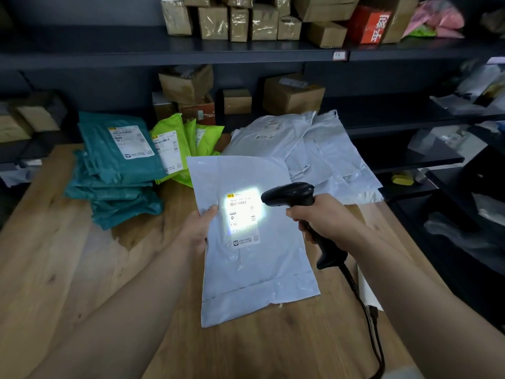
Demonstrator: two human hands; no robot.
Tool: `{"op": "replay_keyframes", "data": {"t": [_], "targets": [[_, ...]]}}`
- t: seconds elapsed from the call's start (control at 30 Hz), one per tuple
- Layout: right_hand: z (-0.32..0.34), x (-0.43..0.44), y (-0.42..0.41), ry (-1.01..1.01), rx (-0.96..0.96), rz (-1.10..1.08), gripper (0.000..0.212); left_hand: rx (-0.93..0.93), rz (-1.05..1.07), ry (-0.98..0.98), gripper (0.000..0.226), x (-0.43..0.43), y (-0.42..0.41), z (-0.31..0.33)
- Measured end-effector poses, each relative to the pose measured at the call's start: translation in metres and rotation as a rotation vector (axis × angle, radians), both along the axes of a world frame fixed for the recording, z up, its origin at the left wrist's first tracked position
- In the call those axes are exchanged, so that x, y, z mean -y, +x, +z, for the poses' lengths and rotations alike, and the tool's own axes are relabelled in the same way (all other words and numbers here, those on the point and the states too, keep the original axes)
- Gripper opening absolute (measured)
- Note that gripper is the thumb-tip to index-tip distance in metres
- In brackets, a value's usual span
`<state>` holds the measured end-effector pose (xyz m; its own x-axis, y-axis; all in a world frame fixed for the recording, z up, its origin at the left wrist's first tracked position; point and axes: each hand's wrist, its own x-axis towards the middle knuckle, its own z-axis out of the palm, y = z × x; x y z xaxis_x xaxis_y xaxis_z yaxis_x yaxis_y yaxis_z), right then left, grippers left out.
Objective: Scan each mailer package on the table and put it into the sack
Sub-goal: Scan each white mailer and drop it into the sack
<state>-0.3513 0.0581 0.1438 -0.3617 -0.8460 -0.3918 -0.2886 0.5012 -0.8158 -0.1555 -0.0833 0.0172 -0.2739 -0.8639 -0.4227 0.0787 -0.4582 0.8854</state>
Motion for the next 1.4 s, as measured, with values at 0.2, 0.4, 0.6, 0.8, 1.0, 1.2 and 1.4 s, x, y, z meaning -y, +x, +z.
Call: {"op": "replay_keyframes", "data": {"t": [0.2,0.4,0.6,0.8,1.0,1.2,1.4], "targets": [[0.001,-0.001,0.0,0.006,0.001,-0.005,0.018,0.04,0.049,0.057,0.033,-0.001,0.0,0.0],[-0.006,0.008,0.0,-0.086,0.13,-0.069,0.016,0.018,0.06,0.048,0.032,-0.004,0.007,0.01],[-0.032,0.032,0.02,-0.079,0.392,-0.106,0.024,-0.059,0.063,-0.01,0.02,-0.007,0.059,0.047],[-0.046,0.057,0.098,-0.013,0.619,0.002,0.025,-0.094,0.086,-0.039,0.025,-0.02,0.159,0.091],[-0.038,0.071,0.221,0.08,0.744,0.161,0.024,-0.091,0.246,-0.083,0.026,-0.039,0.289,0.121],[-0.034,0.08,0.379,0.106,0.688,0.275,0.028,-0.015,0.456,-0.08,0.035,-0.062,0.456,0.13],[-0.027,0.102,0.525,0.08,0.586,0.293,0.027,0.112,0.436,-0.092,0.031,-0.076,0.609,0.116]]}}
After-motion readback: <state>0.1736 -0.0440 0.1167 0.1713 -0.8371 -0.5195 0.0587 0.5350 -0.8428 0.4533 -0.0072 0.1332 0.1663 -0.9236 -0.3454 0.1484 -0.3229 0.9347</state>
